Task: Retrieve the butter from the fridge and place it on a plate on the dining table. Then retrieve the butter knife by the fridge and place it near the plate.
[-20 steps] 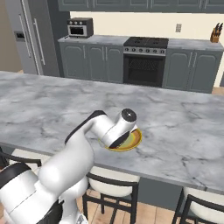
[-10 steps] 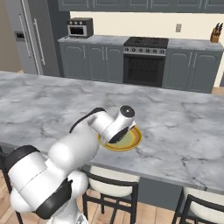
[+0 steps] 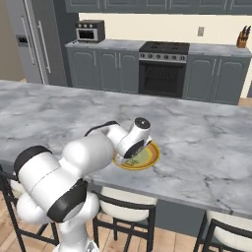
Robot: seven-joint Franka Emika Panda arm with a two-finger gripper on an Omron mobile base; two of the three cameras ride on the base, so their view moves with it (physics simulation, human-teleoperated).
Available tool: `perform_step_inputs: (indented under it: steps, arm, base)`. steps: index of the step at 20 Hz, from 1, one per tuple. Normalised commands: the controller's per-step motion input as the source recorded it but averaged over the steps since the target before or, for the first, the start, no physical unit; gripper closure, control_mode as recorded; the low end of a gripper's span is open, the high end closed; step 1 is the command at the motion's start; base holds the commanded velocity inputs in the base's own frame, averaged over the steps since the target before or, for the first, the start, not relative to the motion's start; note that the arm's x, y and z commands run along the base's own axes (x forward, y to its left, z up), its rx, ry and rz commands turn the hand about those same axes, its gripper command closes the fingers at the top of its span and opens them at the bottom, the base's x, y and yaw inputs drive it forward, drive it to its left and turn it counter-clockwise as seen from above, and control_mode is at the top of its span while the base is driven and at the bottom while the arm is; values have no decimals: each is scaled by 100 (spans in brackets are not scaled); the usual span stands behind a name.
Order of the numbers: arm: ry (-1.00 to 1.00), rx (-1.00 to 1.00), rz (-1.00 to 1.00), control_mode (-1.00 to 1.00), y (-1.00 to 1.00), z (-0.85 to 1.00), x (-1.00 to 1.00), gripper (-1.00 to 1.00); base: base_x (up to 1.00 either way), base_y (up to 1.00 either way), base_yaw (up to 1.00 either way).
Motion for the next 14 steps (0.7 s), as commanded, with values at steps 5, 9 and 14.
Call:
perform_step_inputs:
  steps: [5,9,14]
  arm:
    - [0,-1,5,-100,-3,-8,37,-100]
    - [0,0,6,-100,-13,-1,39,-100]
    - [0,-4,1,-100,-1,55,-24,-100]
  base:
    - [0,0,0]
    - [0,0,0]
    - [0,0,0]
